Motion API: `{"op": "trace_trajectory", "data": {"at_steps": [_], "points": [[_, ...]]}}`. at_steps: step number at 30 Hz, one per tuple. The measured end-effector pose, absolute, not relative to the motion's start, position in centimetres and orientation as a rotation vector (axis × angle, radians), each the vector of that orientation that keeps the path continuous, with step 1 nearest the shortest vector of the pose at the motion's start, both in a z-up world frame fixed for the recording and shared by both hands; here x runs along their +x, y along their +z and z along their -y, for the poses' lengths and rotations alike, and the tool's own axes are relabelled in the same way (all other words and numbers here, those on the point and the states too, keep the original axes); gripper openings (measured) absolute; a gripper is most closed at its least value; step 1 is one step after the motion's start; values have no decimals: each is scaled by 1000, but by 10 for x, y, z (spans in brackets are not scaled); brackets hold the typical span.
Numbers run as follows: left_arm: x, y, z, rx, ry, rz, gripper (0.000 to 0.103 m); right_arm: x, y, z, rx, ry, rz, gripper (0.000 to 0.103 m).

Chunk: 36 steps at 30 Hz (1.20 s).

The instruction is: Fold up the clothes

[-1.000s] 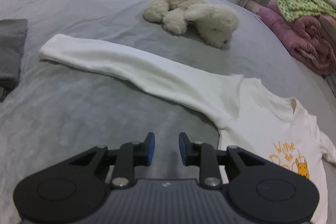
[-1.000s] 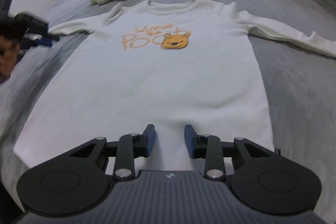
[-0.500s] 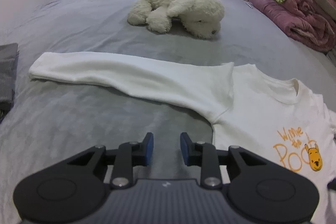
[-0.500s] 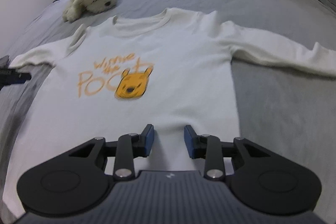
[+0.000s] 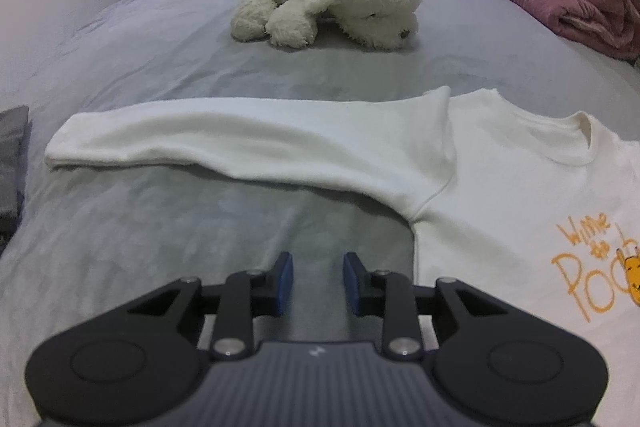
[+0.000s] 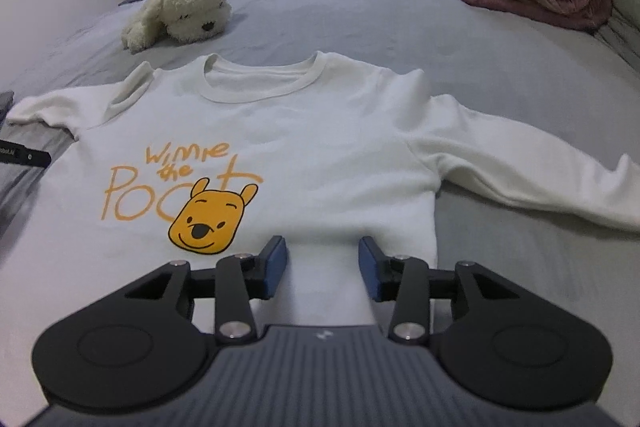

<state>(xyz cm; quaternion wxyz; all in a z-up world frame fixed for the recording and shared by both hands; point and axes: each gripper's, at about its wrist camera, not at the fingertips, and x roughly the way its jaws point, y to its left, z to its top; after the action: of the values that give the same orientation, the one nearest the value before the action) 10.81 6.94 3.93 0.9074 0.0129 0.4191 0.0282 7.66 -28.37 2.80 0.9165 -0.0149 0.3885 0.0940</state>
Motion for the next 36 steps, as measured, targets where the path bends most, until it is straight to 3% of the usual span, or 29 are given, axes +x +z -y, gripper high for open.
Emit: {"op": "trace_trajectory", "data": {"at_steps": [10, 14, 15, 17, 29, 31, 33, 36], "points": [[109, 38, -66, 46, 70, -848, 30, 108, 27, 318, -28, 184, -785, 41], [110, 37, -65, 45, 69, -847, 31, 121, 27, 339, 11, 186, -773, 24], [110, 37, -65, 44, 70, -846, 31, 123, 27, 343, -14, 145, -765, 25], [110, 36, -66, 42, 70, -845, 32, 127, 23, 355, -28, 78, -760, 47], [122, 48, -145, -186, 236, -815, 35, 121, 49, 387, 108, -96, -751, 50], [124, 50, -171, -271, 280, -797, 37, 116, 54, 391, 146, -98, -750, 51], [124, 52, -199, -361, 319, -766, 47, 112, 60, 390, 161, -93, -738, 53], [122, 50, -248, -540, 378, -724, 48, 108, 69, 388, 183, -63, -724, 54]]}}
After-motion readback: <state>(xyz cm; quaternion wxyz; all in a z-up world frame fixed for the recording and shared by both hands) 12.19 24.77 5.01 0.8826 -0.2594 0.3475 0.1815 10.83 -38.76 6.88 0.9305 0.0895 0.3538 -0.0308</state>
